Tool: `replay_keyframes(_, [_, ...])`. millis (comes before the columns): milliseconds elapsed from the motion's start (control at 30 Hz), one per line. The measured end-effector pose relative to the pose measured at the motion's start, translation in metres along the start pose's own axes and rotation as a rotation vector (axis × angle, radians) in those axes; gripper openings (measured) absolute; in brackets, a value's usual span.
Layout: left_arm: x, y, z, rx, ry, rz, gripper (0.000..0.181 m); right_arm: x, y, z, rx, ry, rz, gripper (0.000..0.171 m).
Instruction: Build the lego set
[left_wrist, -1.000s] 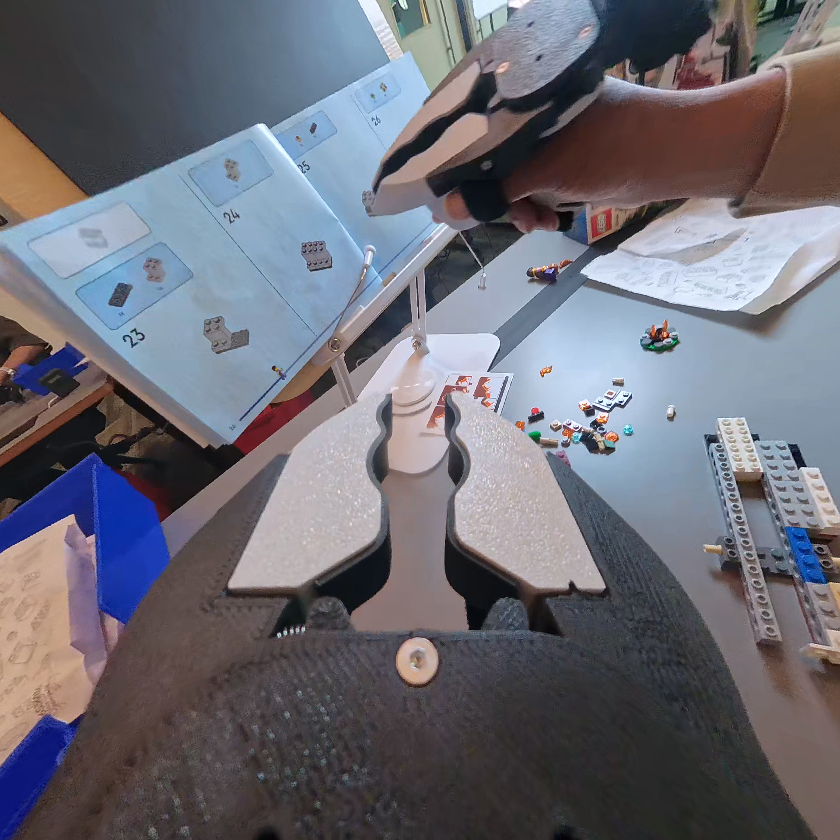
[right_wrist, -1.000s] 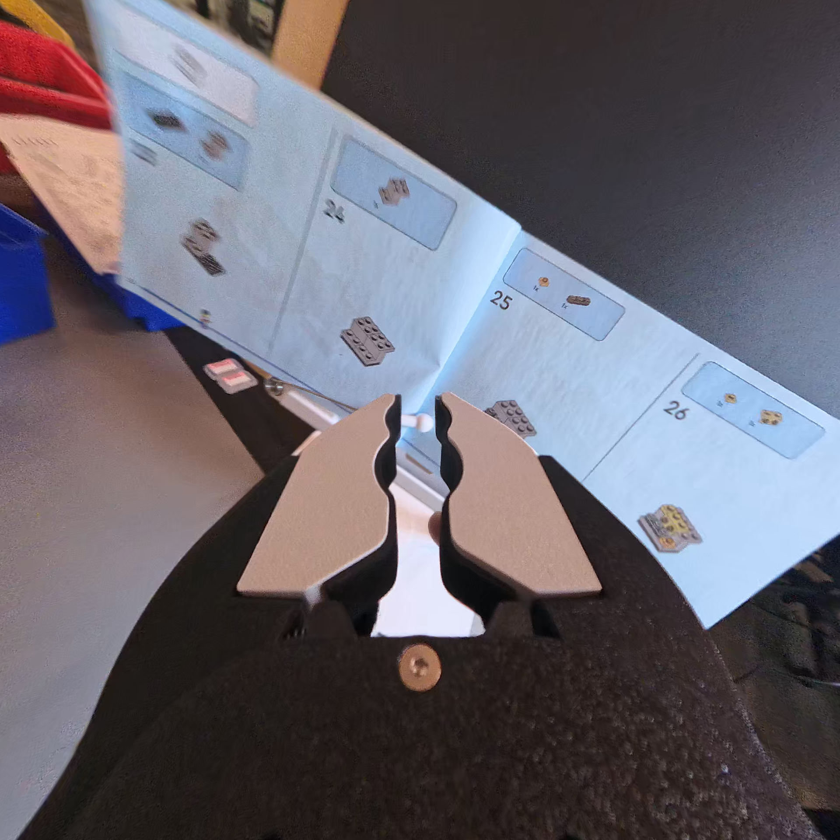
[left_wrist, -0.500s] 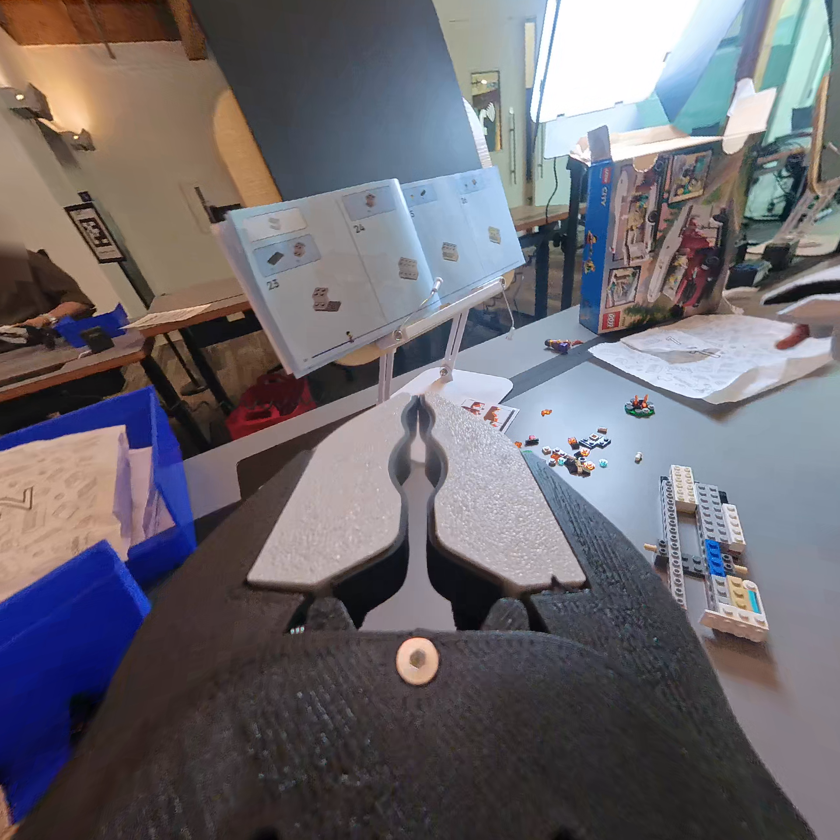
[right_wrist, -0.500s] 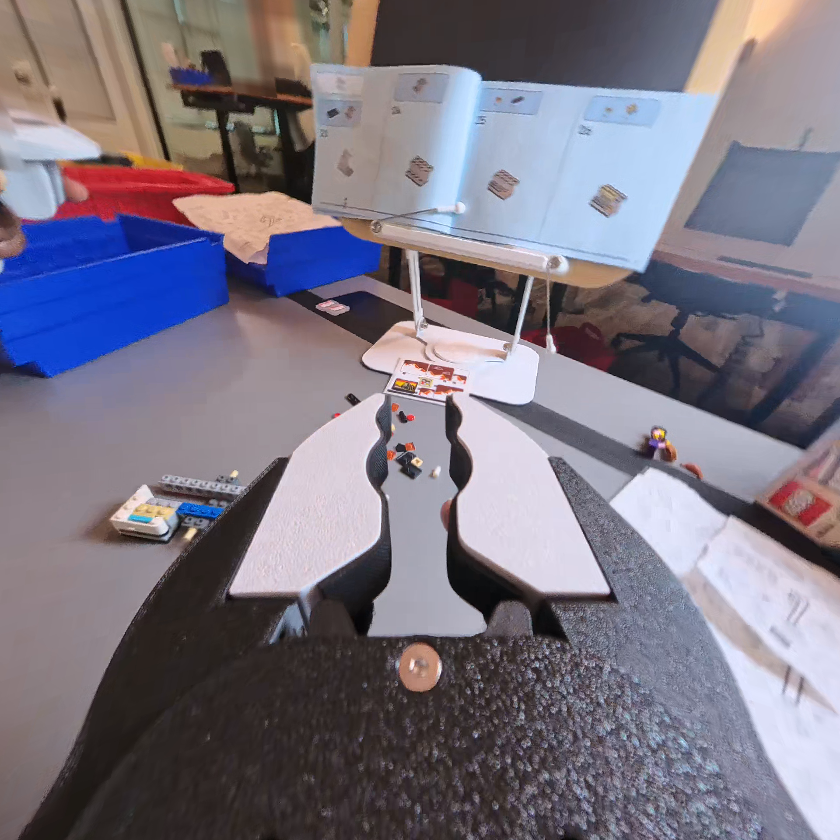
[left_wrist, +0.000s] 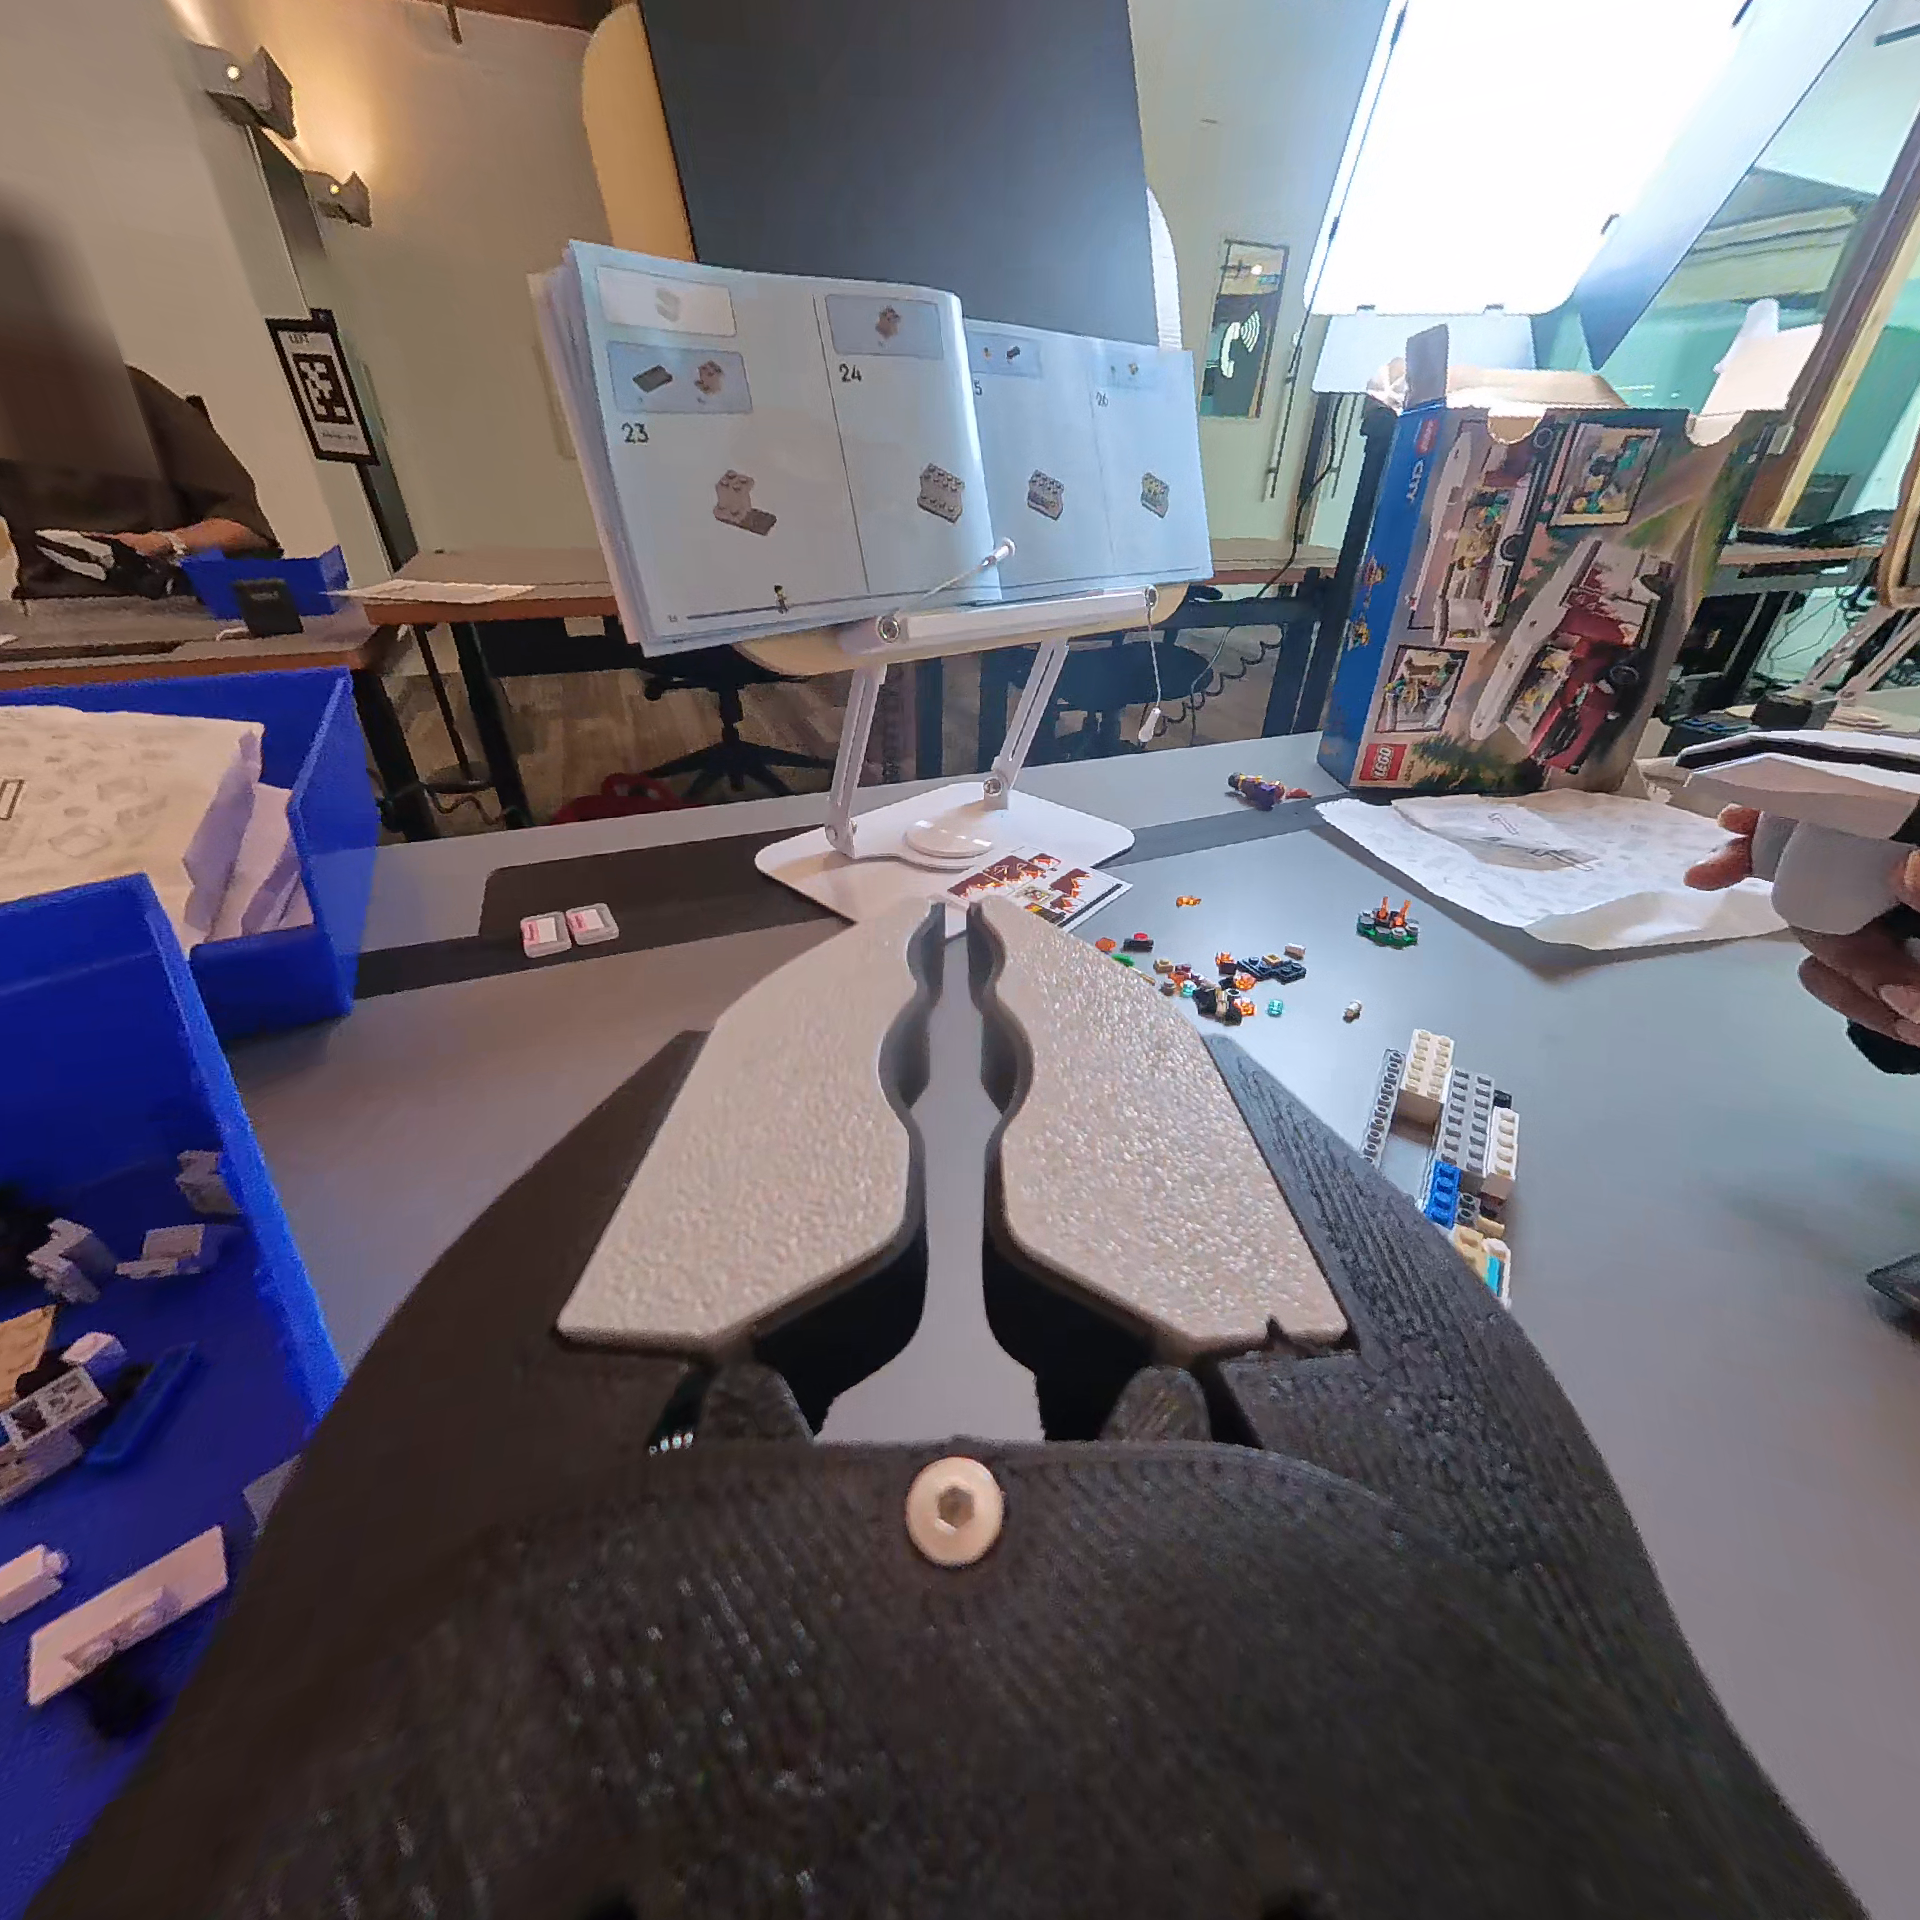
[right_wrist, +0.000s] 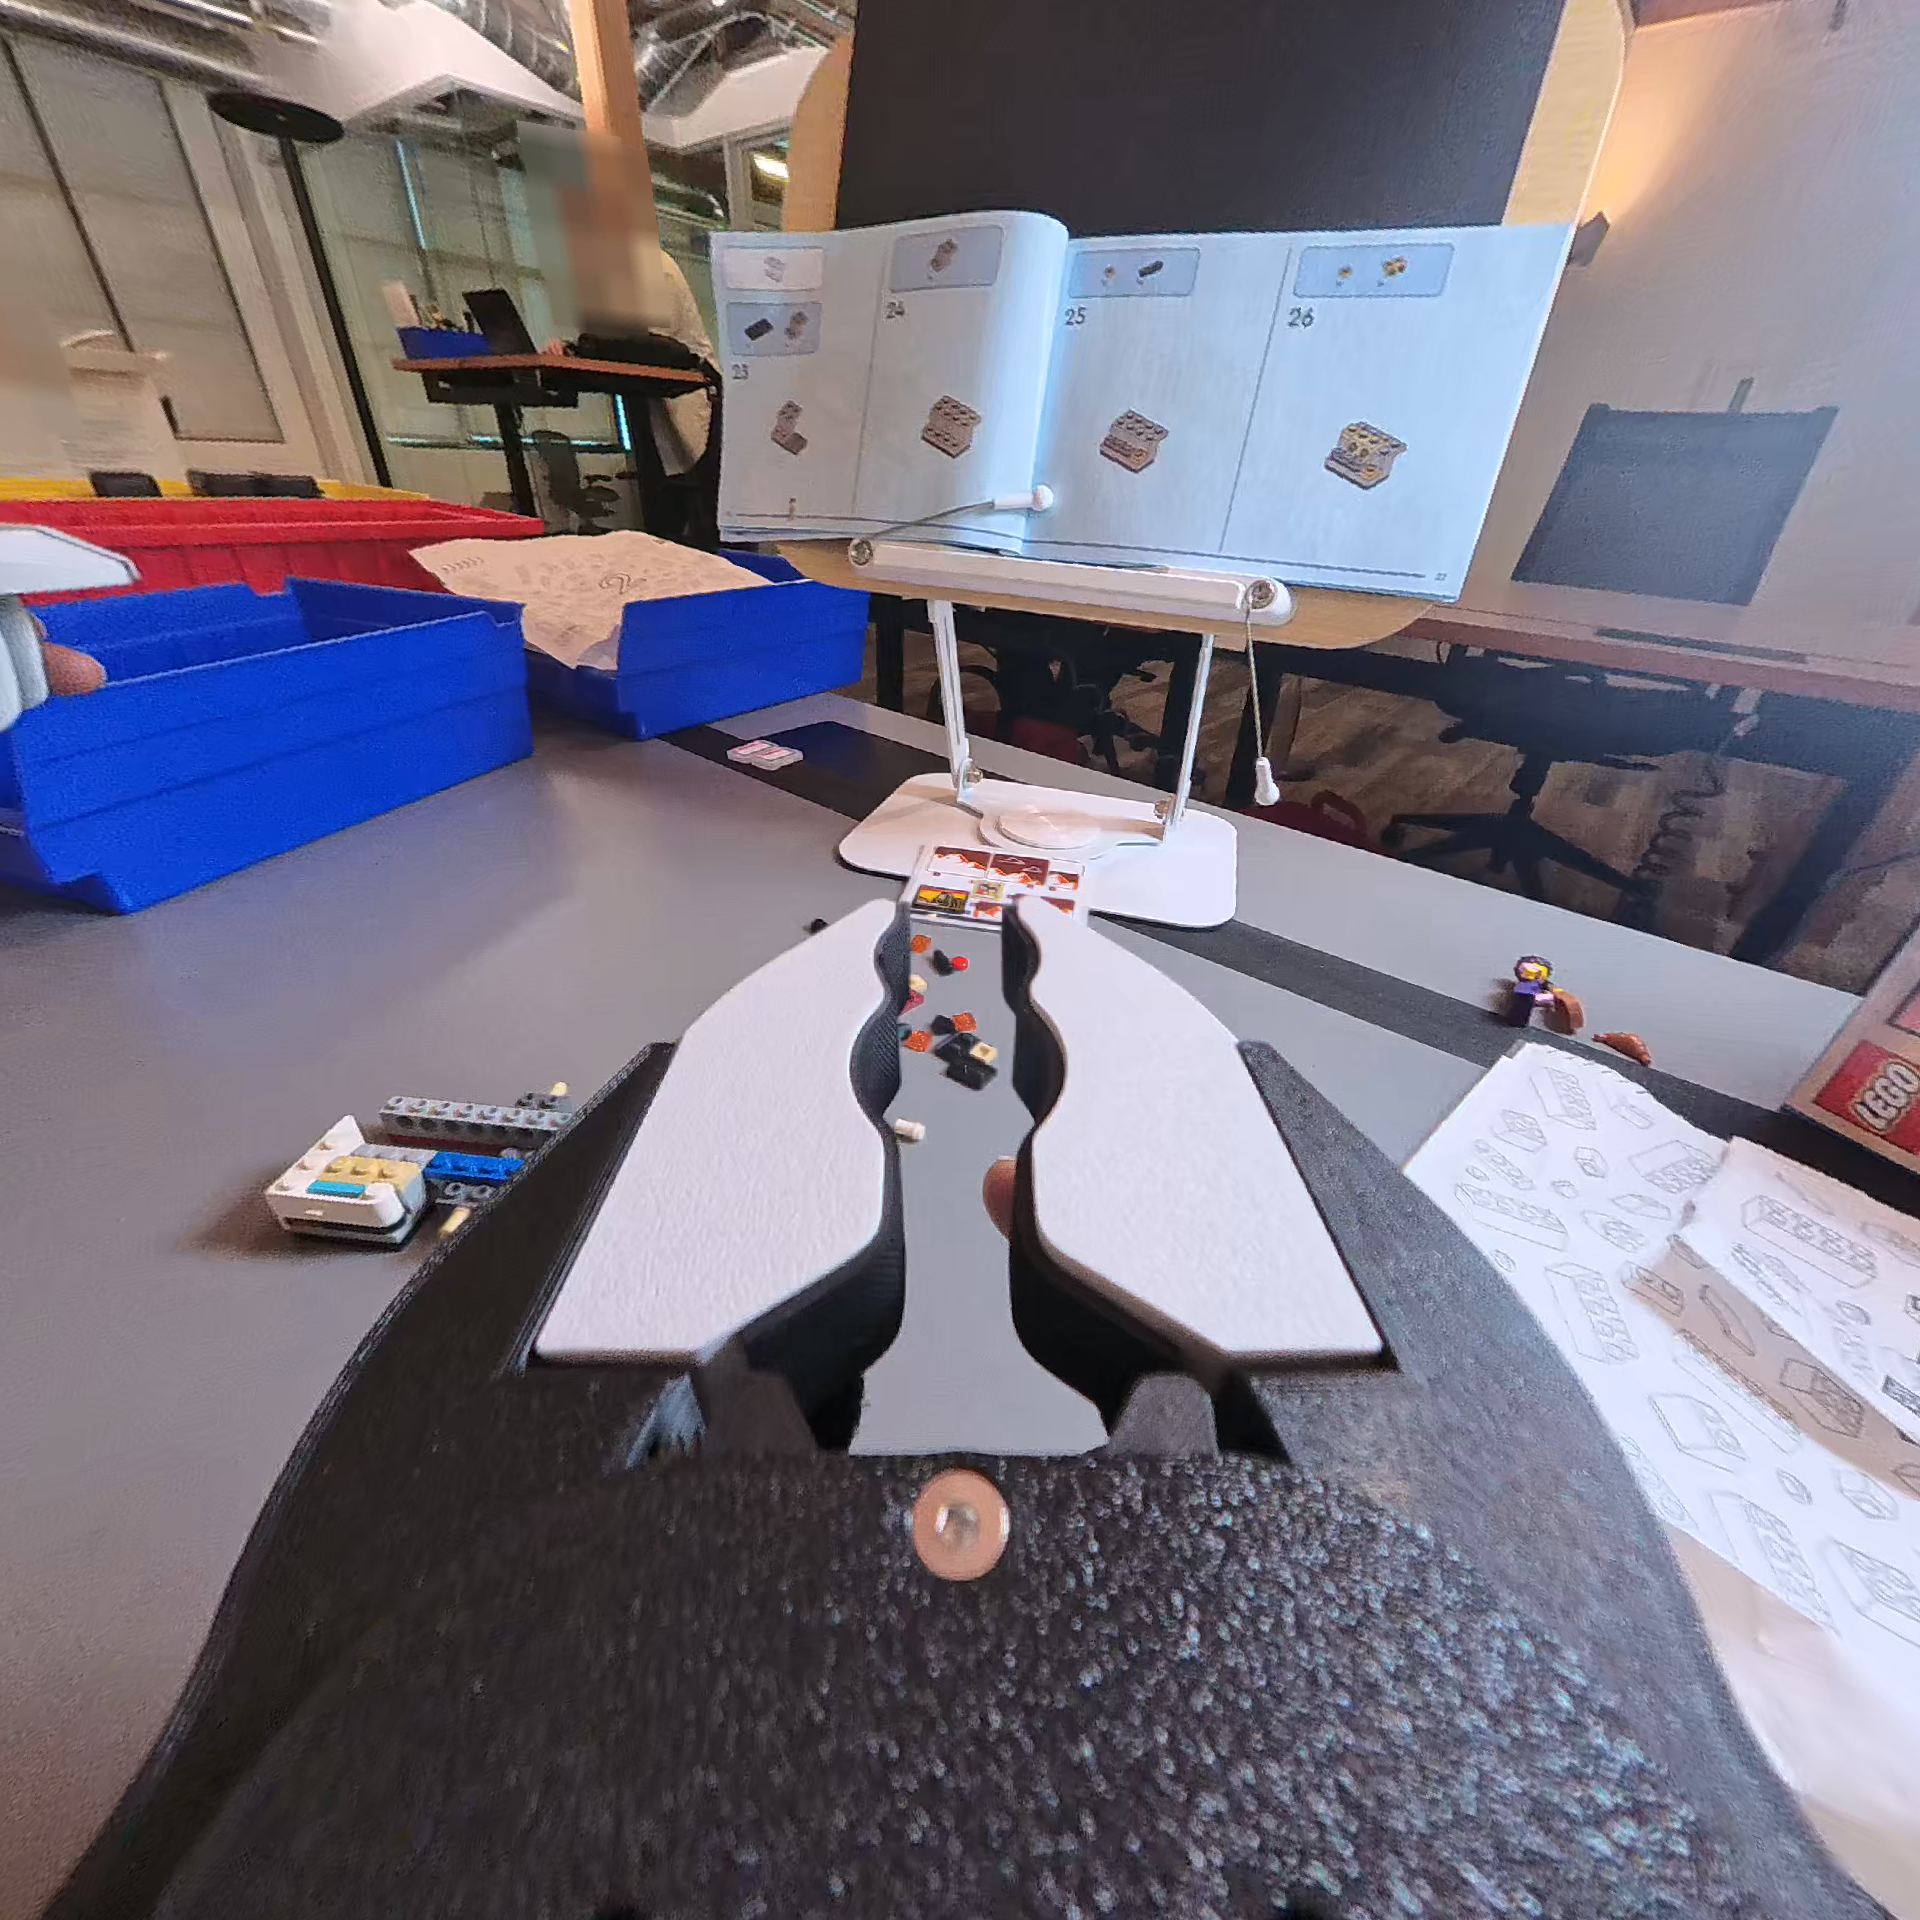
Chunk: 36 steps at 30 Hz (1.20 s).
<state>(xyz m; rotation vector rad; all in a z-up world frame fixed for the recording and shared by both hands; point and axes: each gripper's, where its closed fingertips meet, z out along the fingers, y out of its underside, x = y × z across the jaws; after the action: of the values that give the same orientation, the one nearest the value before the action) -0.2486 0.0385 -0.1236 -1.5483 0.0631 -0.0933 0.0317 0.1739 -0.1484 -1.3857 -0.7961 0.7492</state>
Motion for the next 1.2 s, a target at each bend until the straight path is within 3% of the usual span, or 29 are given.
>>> replay_keyframes(300, [0.01,0.032,-0.015,-0.069,0.025,0.011,0.011,-0.028,0.012,0.003,-0.023,-0.119,-0.064,0.015])
replay_keyframes(433, [0.046,0.055,-0.007,-0.173,0.179,0.062,0.019,-0.033,0.017,0.005,-0.037,-0.156,-0.041,0.015])
replay_keyframes(633, [0.132,0.123,0.025,-0.569,0.541,0.184,0.068,-0.034,0.022,0.006,-0.063,-0.166,-0.052,0.012])
replay_keyframes(800, [0.162,0.166,0.037,-0.856,0.721,0.364,0.079,-0.034,0.023,0.005,-0.072,-0.157,-0.086,0.011])
replay_keyframes(900, [0.162,0.162,0.045,-0.807,0.721,0.412,0.058,-0.032,0.025,0.006,-0.081,-0.152,-0.102,0.01])
replay_keyframes(1200, [0.148,0.16,0.047,-0.695,0.687,0.379,0.056,-0.037,0.019,0.009,-0.065,-0.186,-0.096,0.009])
